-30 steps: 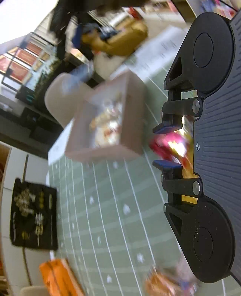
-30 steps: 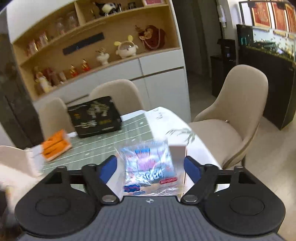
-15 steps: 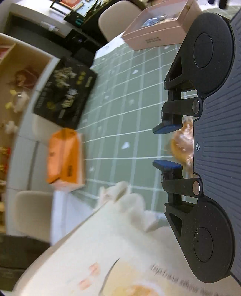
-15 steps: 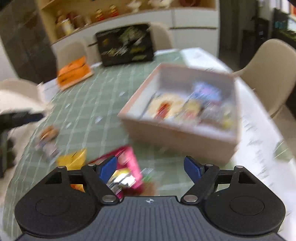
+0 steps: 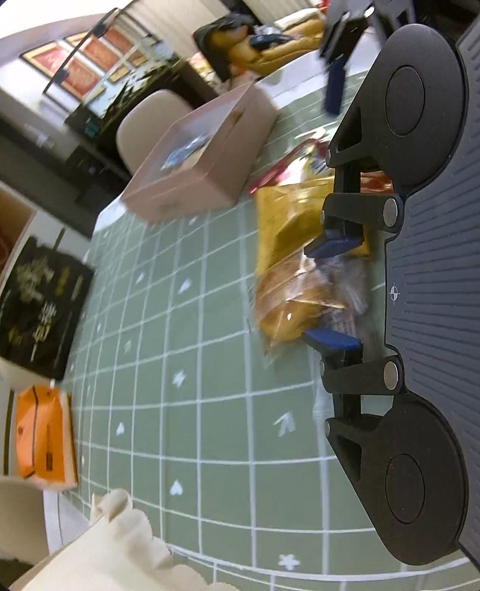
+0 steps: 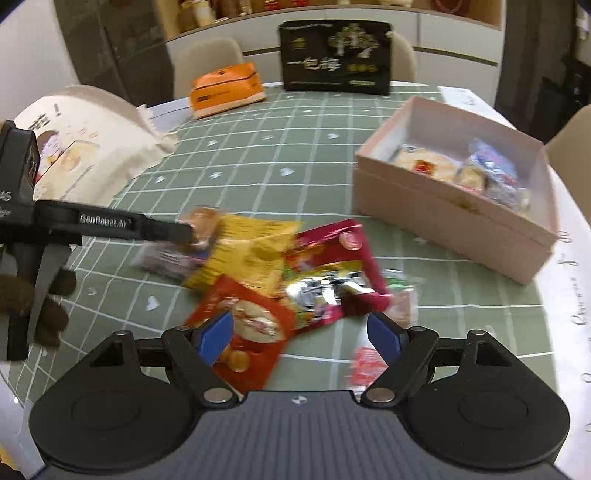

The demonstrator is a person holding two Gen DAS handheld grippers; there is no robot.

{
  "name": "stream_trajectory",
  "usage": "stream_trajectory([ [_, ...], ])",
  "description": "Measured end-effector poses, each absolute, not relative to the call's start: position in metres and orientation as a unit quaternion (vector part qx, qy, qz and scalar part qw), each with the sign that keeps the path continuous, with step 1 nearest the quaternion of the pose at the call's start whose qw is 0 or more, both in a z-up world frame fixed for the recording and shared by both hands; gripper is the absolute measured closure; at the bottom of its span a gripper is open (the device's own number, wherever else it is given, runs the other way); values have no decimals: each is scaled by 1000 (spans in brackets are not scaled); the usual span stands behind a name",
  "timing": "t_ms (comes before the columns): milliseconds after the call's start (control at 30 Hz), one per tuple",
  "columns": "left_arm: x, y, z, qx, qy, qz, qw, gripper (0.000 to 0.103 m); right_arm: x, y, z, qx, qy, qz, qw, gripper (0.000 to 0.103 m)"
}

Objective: Organize snacks

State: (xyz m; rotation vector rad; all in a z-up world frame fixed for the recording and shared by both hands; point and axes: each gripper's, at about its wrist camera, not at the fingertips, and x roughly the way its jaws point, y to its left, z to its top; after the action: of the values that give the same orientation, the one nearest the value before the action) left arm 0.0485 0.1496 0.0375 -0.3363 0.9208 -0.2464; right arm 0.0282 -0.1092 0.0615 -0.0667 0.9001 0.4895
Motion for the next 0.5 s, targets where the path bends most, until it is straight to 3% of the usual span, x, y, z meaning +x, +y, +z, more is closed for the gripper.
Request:
stream_trajectory([
  [167, 21, 154, 47, -93, 443, -69, 889, 57, 34, -82, 61, -37, 419, 253, 871, 23],
  [367, 5, 173, 54, -111, 438, -58, 890, 57, 74, -50, 50, -18, 424, 240, 873, 23],
  [433, -1, 165, 56, -93, 436, -81, 891, 57, 84, -42, 42, -29, 434, 236, 869, 32],
  [467, -3, 160, 58, -82, 433, -94, 893, 57, 84, -41, 41, -40, 435, 233, 869, 50],
  [500, -3, 155, 59, -69, 428, -103, 895, 57, 81, -41, 42, -48, 438, 241, 865, 52],
])
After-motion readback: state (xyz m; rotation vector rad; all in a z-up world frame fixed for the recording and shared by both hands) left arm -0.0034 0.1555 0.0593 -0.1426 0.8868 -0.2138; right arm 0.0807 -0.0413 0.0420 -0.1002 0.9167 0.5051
